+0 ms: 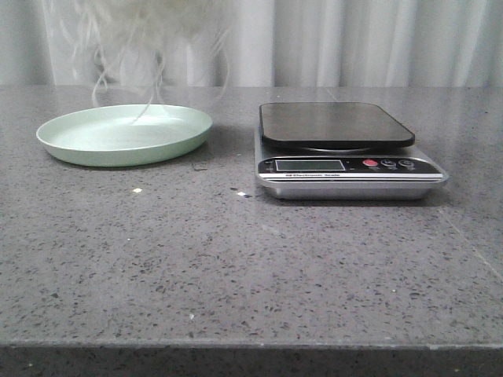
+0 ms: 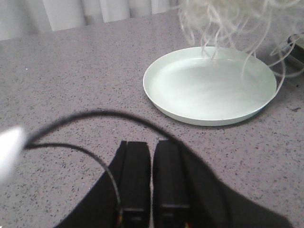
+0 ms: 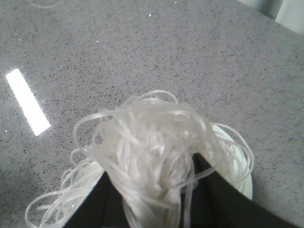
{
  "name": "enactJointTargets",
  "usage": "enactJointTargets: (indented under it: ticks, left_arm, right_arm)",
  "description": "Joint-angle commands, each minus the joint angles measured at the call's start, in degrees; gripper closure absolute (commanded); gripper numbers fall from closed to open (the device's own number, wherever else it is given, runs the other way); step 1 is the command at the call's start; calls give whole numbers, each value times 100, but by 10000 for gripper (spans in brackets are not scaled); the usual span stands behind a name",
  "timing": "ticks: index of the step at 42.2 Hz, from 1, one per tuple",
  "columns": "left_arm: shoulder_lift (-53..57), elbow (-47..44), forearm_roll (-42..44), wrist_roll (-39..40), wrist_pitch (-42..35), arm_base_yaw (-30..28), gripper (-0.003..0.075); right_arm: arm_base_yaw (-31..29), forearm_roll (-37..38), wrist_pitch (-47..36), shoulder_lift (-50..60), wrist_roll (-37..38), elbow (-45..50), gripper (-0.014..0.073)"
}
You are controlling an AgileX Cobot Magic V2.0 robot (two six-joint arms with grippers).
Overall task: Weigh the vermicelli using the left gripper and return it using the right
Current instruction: 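Lift the vermicelli with the right gripper and carry it over the plate, then lower the vermicelli onto the green plate and open the right gripper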
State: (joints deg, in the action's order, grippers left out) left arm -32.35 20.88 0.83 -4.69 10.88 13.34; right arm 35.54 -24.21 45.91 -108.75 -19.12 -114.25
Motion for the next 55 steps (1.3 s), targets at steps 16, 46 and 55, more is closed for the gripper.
enactJointTargets:
  ticks: [16, 46, 55]
  left_arm:
    - [3, 155, -34, 56, -480, -7, 583]
    - [3, 155, -34, 56, -480, -7, 583]
    - [3, 155, -34, 56, -480, -7, 583]
  right_arm:
    - [88, -224, -795, -620, -49, -221, 442]
    - [88, -230, -726, -669, -49, -225, 92]
    - [74, -230, -367, -651, -49, -344, 83]
